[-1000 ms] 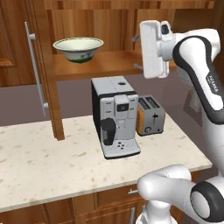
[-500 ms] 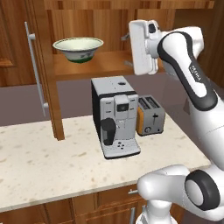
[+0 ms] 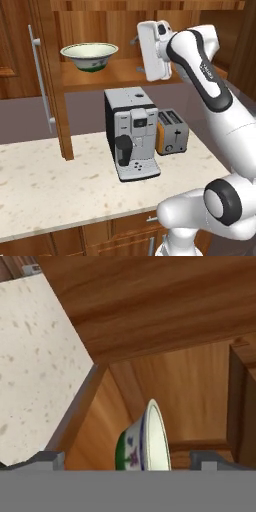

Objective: Pick up the bowls from the cabinet and place each bowl in front of a stool on the dining counter.

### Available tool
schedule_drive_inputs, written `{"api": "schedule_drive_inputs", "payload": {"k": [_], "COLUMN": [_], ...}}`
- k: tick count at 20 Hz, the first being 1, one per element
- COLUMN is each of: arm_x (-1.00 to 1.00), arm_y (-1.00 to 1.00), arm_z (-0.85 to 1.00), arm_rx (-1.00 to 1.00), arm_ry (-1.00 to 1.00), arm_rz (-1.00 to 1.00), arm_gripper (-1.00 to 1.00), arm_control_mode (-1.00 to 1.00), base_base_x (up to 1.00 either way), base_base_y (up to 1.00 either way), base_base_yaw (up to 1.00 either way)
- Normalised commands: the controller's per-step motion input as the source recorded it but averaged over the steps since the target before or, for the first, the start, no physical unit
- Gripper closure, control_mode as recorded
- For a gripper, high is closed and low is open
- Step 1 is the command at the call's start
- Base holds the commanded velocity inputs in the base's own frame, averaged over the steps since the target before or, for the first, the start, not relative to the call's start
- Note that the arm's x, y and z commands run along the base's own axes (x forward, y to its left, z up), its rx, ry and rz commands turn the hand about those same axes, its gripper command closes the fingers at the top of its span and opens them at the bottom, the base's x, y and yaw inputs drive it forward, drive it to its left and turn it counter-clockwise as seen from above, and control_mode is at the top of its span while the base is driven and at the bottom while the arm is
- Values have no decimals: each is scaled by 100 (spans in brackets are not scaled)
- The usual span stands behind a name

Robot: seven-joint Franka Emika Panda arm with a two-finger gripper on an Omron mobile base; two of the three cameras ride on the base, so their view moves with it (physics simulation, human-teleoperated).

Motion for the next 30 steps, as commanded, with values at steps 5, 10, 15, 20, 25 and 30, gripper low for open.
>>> {"api": "schedule_drive_inputs", "payload": {"k": [5, 10, 15, 20, 25, 30], "arm_x": [35, 30, 22, 14, 19, 26], "arm_y": [8, 11, 11, 6, 6, 5], "arm_z": [0, 0, -4, -13, -4, -1], "arm_rx": [-4, -2, -3, -1, 0, 0], "arm_ry": [0, 0, 0, 0, 0, 0], "arm_rz": [-1, -1, -3, -5, -5, -6], "arm_gripper": [-100, -100, -100, -100, -100, -100], "arm_control_mode": [-100, -100, -100, -100, -100, -100], "base_base_x": [0, 0, 0, 0, 0, 0], "base_base_y": [0, 0, 0, 0, 0, 0], "base_base_yaw": [0, 0, 0, 0, 0, 0]}}
